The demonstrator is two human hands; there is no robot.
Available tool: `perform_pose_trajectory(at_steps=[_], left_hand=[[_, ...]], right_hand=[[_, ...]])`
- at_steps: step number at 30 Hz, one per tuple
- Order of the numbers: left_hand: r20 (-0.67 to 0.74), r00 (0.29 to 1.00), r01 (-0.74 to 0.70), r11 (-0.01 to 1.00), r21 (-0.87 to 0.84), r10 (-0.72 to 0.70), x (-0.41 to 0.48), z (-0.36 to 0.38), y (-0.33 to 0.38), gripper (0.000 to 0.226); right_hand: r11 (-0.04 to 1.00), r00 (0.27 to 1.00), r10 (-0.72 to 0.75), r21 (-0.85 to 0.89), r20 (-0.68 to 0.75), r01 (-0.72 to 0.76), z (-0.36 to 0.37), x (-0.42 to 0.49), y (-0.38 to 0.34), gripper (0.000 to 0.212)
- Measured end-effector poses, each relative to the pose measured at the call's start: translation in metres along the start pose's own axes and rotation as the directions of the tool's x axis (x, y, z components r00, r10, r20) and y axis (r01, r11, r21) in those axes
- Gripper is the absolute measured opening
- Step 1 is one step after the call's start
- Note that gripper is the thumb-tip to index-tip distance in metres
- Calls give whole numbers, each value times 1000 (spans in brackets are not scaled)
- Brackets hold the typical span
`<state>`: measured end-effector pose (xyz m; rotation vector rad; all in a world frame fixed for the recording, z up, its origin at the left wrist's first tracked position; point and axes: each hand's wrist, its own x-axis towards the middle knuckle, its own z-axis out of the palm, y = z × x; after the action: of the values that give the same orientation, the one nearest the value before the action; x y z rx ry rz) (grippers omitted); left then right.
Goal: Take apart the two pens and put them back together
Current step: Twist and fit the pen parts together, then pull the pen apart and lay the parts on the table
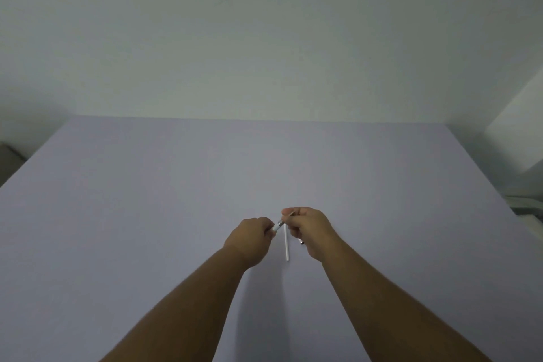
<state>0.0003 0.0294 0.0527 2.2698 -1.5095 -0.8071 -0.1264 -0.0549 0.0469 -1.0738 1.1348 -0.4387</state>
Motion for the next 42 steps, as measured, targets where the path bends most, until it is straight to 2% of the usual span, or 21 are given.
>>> perform_pose_trajectory(at_steps=[3, 6, 9, 14, 20, 27, 31, 35, 37, 40, 42], left_hand=[[-11, 1000, 1, 1000, -5, -1, -1, 0, 0, 25], [-18, 1000, -7, 1000, -17, 7, -2, 1, 0, 25], [-14, 1000, -3, 1000, -29, 3, -2, 0, 2, 25], [-29, 1000, -5, 997, -77, 3, -2, -2, 8, 26], [-34, 999, 2, 996, -87, -5, -1, -2, 9, 26], [6, 999, 32, 994, -104, -31, -3, 0, 5, 21], [38, 999, 30, 982, -188, -23, -4, -1, 5, 30], [52, 999, 13, 982, -189, -3, -2, 0, 6, 28], [62, 998, 23, 981, -194, -11, 0, 1, 4, 27], [81, 996, 51, 977, -205, -35, 1, 4, -2, 26], [91, 994, 76, 978, -193, -59, 3, 9, -6, 25]], right_hand=[[999, 1000, 16, 43, 17, -17, 2, 0, -2, 11], [998, 998, 56, -1, -12, -56, 1, -1, -1, 14], [1000, 1000, 1, -27, -18, -1, 0, -2, 0, 5], [992, 997, -76, 97, 3, 75, 1, -3, -3, 29], [997, 1000, -19, 77, -23, 21, 0, -2, -3, 6], [981, 987, -121, 141, -109, 136, -3, -1, -6, 22], [980, 981, -133, 132, -143, 152, -6, 2, -7, 19], [984, 979, -122, 108, -161, 141, -6, 8, -4, 13], [979, 968, -122, 131, -219, 153, -7, 14, -6, 14], [970, 917, -100, 167, -386, 176, -18, 22, -7, 16], [984, 900, -79, 111, -428, 139, -28, 27, 1, 15]])
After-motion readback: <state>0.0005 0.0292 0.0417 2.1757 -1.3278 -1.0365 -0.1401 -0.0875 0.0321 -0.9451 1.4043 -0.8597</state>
